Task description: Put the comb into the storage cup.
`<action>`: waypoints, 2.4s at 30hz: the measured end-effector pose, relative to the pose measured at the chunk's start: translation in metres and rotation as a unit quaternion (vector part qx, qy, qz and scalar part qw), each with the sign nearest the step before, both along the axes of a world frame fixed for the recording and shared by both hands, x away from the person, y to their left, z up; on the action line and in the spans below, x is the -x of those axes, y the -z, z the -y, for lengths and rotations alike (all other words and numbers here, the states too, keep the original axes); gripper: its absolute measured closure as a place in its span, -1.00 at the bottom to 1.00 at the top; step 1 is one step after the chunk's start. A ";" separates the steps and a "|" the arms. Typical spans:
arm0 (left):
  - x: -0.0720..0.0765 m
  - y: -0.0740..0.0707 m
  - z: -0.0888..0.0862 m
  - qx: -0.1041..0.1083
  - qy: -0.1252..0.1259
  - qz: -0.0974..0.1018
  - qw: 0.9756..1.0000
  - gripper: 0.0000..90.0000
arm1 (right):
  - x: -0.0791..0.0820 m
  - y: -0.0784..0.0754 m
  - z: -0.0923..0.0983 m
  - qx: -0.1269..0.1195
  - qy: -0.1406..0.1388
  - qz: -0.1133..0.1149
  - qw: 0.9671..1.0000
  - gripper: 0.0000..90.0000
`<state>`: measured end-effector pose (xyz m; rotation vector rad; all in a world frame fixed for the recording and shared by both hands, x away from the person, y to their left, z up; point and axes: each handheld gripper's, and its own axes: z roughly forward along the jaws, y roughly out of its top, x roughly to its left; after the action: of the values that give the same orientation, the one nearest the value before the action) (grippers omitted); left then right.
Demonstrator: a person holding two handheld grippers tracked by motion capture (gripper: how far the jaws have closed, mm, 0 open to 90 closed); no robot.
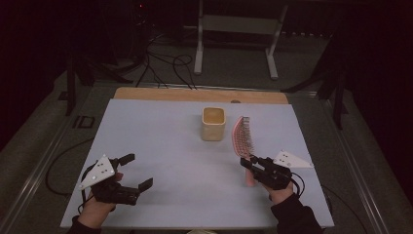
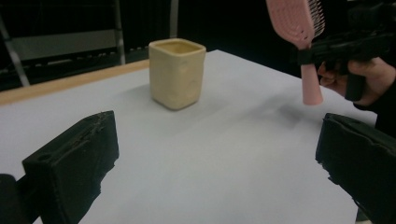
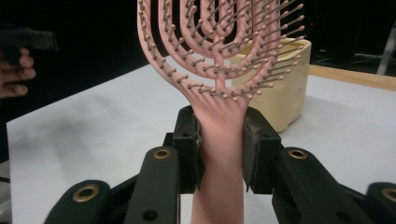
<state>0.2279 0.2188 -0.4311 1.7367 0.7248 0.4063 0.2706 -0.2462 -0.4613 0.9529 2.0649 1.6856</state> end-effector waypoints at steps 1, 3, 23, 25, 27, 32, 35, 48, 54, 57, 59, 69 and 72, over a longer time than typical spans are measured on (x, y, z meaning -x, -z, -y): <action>-0.002 -0.003 0.002 -0.001 0.001 -0.001 1.000 -1.00 | 0.000 0.000 0.000 -0.001 -0.001 -0.002 1.000 0.56; -0.004 -0.008 0.006 0.000 0.007 -0.003 1.000 -1.00 | 0.000 0.000 0.000 0.000 0.000 -0.001 1.000 0.56; -0.032 -0.048 0.054 -0.018 0.056 -0.013 0.998 -1.00 | 0.000 -0.001 0.000 0.002 0.002 0.003 1.000 0.56; -0.036 -0.050 0.057 -0.021 0.055 -0.018 0.998 -1.00 | 0.000 -0.001 0.000 0.003 0.003 0.002 1.000 0.56; -0.039 -0.052 0.060 -0.021 0.055 -0.025 0.998 -1.00 | 0.000 -0.001 0.000 0.002 0.003 0.002 1.000 0.56; -0.046 -0.058 0.068 -0.020 0.061 -0.033 0.997 -1.00 | 0.000 -0.002 -0.001 0.002 0.002 0.002 1.000 0.56; -0.049 -0.060 0.075 -0.027 0.061 -0.033 0.997 -1.00 | 0.000 -0.001 0.000 0.001 0.004 0.002 1.000 0.56; -0.063 -0.072 0.107 -0.039 0.076 -0.036 0.996 -1.00 | 0.000 -0.001 -0.001 0.000 0.002 0.002 1.000 0.56; -0.069 -0.081 0.124 -0.034 0.079 -0.045 0.995 -1.00 | 0.000 -0.001 -0.001 0.001 0.001 0.004 1.000 0.56; -0.071 -0.084 0.133 -0.035 0.080 -0.050 0.995 -1.00 | 0.000 -0.001 -0.001 0.001 0.002 0.005 1.000 0.56; -0.072 -0.086 0.138 -0.034 0.083 -0.052 0.995 -1.00 | -0.001 -0.001 0.000 0.002 0.002 0.006 1.000 0.56; -0.072 -0.092 0.167 -0.028 0.081 -0.063 0.994 -1.00 | 0.000 -0.001 0.000 0.001 0.004 0.005 1.000 0.56; -0.072 -0.093 0.174 -0.019 0.081 -0.063 0.995 -1.00 | 0.000 -0.001 0.000 0.001 0.003 0.006 1.000 0.56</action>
<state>0.3002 0.0448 -0.3380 1.8546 0.6636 0.2028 0.2710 -0.2457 -0.4599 0.9454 2.0533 1.6820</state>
